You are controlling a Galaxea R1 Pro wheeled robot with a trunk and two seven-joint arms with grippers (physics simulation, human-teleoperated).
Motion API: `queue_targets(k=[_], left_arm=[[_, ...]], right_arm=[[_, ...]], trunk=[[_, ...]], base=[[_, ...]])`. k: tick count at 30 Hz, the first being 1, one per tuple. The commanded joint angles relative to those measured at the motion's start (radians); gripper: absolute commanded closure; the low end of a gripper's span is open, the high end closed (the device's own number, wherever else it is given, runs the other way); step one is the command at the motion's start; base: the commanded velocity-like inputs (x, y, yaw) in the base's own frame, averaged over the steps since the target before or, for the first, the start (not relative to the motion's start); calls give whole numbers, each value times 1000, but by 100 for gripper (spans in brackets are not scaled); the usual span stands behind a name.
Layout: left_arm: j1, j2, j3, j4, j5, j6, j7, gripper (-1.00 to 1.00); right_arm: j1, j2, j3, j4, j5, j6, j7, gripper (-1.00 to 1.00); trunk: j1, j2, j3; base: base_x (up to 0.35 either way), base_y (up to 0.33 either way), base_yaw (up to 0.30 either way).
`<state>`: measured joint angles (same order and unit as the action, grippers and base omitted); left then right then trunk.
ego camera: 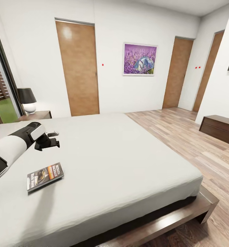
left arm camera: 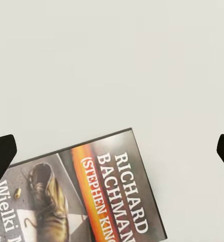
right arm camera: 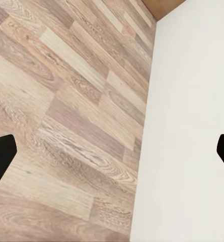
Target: In the bedroom, move the book from the bed onto either nightstand, and place the two sandals side by side next to the bed.
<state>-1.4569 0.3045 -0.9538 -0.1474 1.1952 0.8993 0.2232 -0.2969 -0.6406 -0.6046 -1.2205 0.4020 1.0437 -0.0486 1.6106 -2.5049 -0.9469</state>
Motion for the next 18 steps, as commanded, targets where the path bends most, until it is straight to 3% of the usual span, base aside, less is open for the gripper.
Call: queue_targets(k=[1,8,18], left_arm=[[0,1,-5,-3,11,2,9,-100],[0,1,-5,-2,11,-1,10,-100],[0,5,-5,-1,11,-2,13,-100]], right_arm=[[-1,0,1,0,-5,3,-5,-100],[-1,-1,3,13,-2,3,-6,-100],[-1,-6,6,28,0,3,-8,-100]], trunk=[[0,0,-1],[2,-2,-24],[2,-2,-24]], base=[[0,0,0],[0,0,0],[0,0,0]])
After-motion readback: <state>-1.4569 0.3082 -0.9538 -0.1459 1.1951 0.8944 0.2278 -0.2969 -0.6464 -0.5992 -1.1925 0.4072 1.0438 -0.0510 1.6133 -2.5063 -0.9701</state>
